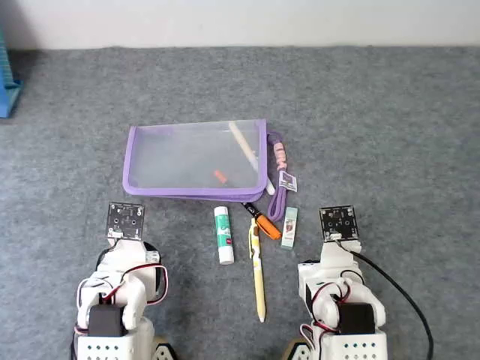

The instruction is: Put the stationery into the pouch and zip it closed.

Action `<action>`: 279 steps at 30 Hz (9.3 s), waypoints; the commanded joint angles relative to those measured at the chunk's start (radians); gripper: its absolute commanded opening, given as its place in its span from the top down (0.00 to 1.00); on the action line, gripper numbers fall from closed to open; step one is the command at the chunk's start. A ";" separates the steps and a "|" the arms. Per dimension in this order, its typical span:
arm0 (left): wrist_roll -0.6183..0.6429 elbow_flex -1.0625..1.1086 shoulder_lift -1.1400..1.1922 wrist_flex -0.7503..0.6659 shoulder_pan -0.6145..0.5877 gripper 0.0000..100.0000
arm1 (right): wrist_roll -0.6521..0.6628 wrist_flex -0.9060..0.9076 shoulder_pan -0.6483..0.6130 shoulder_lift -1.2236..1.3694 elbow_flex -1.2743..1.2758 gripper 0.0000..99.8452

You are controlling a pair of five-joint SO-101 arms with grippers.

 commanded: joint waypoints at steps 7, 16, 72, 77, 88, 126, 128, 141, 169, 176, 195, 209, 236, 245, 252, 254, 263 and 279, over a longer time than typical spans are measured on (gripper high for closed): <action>0.009 -0.008 -0.011 0.005 0.003 0.99 | -0.009 0.004 -0.002 -0.012 0.017 0.99; 0.009 -0.008 -0.011 0.005 0.003 0.99 | -0.009 0.004 -0.002 -0.012 0.017 0.99; 0.009 -0.008 -0.011 0.005 0.003 0.99 | 0.203 0.001 -0.005 -0.012 0.017 0.99; 0.009 -0.008 -0.011 0.005 0.003 0.99 | 0.252 -0.110 0.024 -0.013 0.014 0.99; 0.009 -0.008 -0.011 0.005 0.003 0.99 | 0.155 -0.223 0.151 0.008 -0.250 0.99; 0.009 -0.008 -0.011 0.005 0.003 0.99 | 0.152 -0.193 -0.061 2.114 -1.852 0.76; 0.009 -0.008 -0.011 0.005 0.003 0.99 | 0.152 -0.194 -0.071 2.183 -1.913 0.77; 0.009 -0.008 -0.011 0.005 0.003 0.99 | 0.155 -0.193 -0.124 2.473 -2.142 0.78; 0.009 -0.008 -0.011 0.005 0.003 0.99 | 0.161 -0.159 -0.107 2.497 -2.145 0.99; 0.009 -0.008 -0.011 0.005 0.003 0.99 | 0.161 -0.065 -0.102 2.341 -2.145 0.99; 0.009 -0.008 -0.011 0.005 0.003 0.99 | 0.207 -0.226 -0.076 1.774 -2.145 0.99; 0.009 -0.008 -0.011 0.005 0.003 0.99 | 0.382 -0.082 -0.374 1.612 -2.143 0.99; 0.006 -0.008 -0.011 0.005 0.003 0.99 | 0.321 0.484 -0.507 1.492 -2.137 0.99; 0.008 -0.008 -0.011 0.006 0.006 0.99 | 0.181 0.476 -0.509 1.455 -1.990 0.99; -0.184 -0.119 -0.012 0.028 -0.063 0.98 | 0.166 0.475 -0.504 1.389 -1.890 0.99; -0.293 -0.214 -0.012 0.029 -0.120 0.95 | 0.166 0.473 -0.504 1.371 -1.875 0.99; -0.155 -0.608 -0.008 0.054 -0.198 0.85 | 0.170 0.360 -0.504 1.325 -1.795 0.99; 0.261 -0.911 0.250 0.115 0.238 0.73 | 0.169 0.320 -0.507 1.305 -1.769 0.99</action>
